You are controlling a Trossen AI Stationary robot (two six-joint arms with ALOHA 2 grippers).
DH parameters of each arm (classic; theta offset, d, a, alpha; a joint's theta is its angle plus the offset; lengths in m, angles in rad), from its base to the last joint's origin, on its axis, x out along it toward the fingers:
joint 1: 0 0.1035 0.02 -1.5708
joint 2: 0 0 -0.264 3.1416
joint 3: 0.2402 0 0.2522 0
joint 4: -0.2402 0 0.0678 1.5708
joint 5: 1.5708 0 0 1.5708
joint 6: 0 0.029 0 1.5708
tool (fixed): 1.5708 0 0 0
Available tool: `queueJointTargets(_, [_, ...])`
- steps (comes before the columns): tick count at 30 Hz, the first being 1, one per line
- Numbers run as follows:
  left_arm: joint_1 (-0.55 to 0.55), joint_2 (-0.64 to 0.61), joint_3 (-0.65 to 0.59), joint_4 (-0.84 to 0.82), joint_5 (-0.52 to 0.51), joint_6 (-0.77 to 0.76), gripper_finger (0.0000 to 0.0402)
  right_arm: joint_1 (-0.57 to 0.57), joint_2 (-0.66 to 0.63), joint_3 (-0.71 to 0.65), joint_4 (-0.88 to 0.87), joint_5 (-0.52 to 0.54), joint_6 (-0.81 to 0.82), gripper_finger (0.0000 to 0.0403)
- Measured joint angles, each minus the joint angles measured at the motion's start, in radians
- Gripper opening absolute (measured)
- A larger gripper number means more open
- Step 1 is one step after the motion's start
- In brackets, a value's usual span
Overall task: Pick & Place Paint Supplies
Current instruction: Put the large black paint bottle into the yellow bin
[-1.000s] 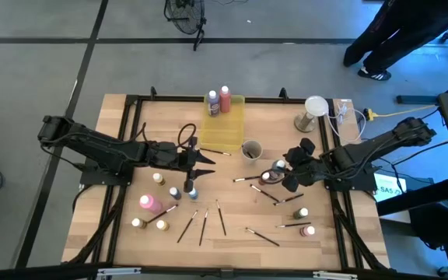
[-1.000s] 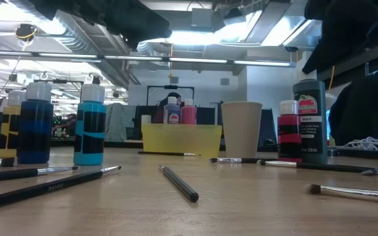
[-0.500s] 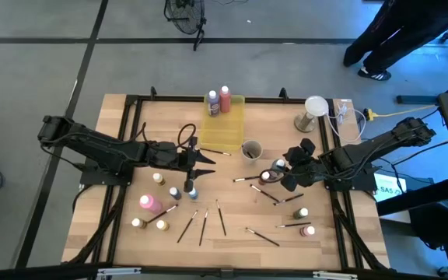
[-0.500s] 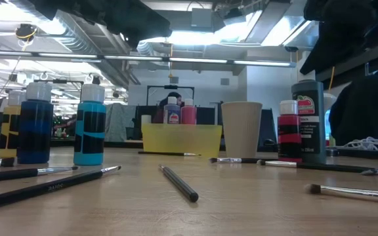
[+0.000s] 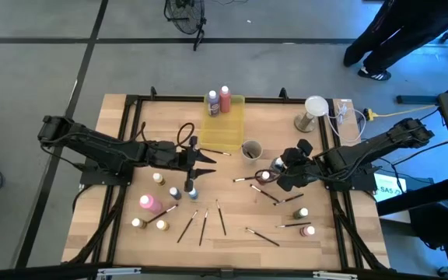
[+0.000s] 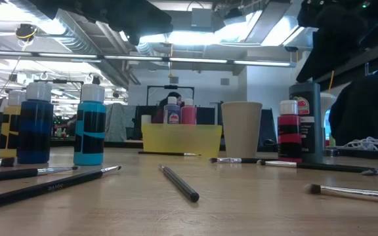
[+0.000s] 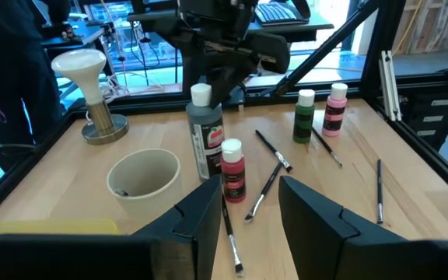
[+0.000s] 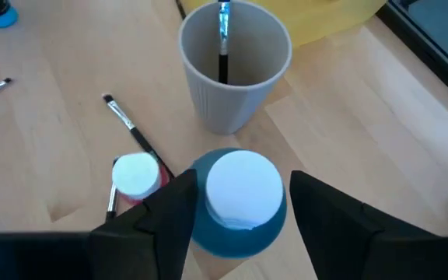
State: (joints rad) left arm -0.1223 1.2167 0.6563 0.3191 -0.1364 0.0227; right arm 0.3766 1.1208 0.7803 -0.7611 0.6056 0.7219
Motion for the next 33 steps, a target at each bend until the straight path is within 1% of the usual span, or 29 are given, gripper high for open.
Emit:
queueJointTargets(7, [0.000, 0.000, 0.000, 0.000, 0.000, 0.010, 0.0125, -0.009, 0.001, 0.000, 0.003, -0.003, -0.001, 0.0202])
queueJointTargets(10, [0.000, 0.000, 0.000, -0.001, 0.000, 0.009, 0.0125, -0.009, 0.001, 0.000, 0.004, -0.004, -0.003, 0.0191])
queueJointTargets(19, [0.000, 0.000, 0.000, -0.001, 0.000, -0.002, 0.0125, -0.009, 0.000, 0.000, 0.011, -0.028, -0.003, 0.0121])
queueJointTargets(33, [0.000, 0.000, 0.000, -0.002, 0.000, -0.003, 0.0125, -0.010, 0.001, 0.000, 0.022, -0.035, 0.030, 0.0120])
